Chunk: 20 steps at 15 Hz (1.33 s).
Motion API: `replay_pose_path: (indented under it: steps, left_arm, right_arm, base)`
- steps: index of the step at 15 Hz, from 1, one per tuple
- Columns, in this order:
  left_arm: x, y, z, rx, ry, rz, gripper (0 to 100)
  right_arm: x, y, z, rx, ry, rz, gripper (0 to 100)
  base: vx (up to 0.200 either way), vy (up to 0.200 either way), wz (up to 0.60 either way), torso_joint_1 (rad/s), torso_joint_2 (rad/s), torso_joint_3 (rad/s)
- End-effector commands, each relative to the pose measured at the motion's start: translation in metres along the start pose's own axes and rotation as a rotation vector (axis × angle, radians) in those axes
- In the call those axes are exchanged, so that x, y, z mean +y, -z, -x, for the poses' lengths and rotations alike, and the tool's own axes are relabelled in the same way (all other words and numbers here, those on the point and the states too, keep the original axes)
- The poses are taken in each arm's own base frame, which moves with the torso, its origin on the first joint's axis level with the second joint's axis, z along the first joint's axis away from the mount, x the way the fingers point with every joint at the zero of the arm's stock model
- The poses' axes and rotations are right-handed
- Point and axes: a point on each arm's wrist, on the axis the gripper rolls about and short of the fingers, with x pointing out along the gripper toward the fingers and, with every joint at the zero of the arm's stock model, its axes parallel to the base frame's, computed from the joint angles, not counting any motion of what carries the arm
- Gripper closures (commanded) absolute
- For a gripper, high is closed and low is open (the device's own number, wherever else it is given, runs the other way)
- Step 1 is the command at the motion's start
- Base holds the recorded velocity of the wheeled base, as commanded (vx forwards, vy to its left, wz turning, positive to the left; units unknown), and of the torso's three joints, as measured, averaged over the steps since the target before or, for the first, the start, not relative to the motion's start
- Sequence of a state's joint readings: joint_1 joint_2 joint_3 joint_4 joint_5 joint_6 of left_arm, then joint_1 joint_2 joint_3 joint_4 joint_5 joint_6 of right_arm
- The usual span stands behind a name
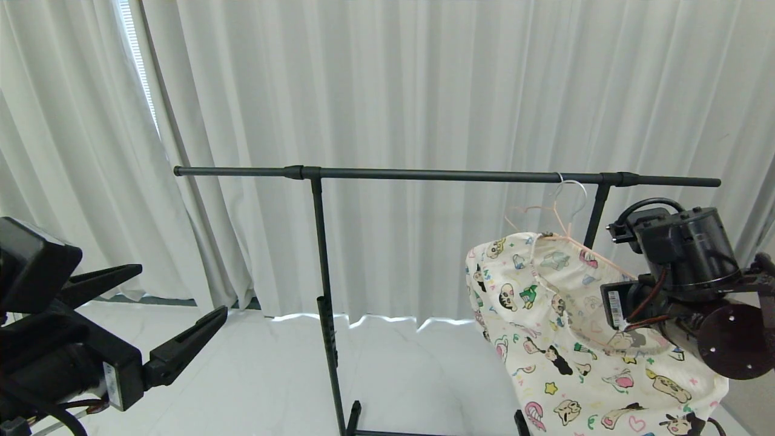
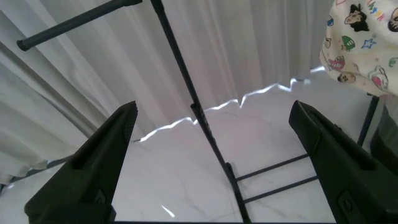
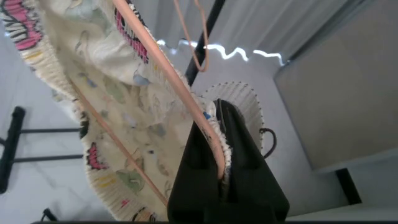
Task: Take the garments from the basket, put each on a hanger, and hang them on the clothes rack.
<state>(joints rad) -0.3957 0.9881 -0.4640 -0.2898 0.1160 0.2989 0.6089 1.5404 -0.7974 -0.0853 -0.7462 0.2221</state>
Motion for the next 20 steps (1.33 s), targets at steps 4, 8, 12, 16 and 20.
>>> replay_pose_path:
  steps: [4,8,12,16,20]
  left_arm:
    - [-0.0003,0.0006,-0.0014,0.006,0.001,-0.001,0]
    - [-0.0005,0.0013,-0.0011,0.008,0.002,-0.001,0]
    - [-0.0011,0.0025,-0.0011,0.011,0.006,-0.004,0]
    - [-0.0019,0.0052,-0.0003,0.017,0.008,-0.004,0]
    - [-0.0033,0.0048,-0.0002,0.013,0.019,-0.006,0]
  right_arm:
    - [0.0030,-0.0006,-0.0044,-0.003,0.036,-0.001,100]
    - [0.0027,-0.0009,-0.0040,-0.005,0.037,-0.003,100]
    - [0.0053,-0.0015,-0.0015,-0.016,0.022,-0.004,100]
    - [0.0088,-0.0010,0.0004,-0.020,0.008,0.003,100]
    - [0.0116,0.0006,0.0006,-0.017,0.002,0.012,100]
  base:
    - [0.100,0.000,0.00,0.002,0.00,0.004]
    - [0.200,0.000,0.00,0.000,0.00,0.004]
    - [0.200,0.000,0.00,0.006,0.00,0.001]
    - [0.200,0.000,0.00,0.002,0.00,0.002]
    - [0.150,0.000,0.00,0.003,0.00,0.002]
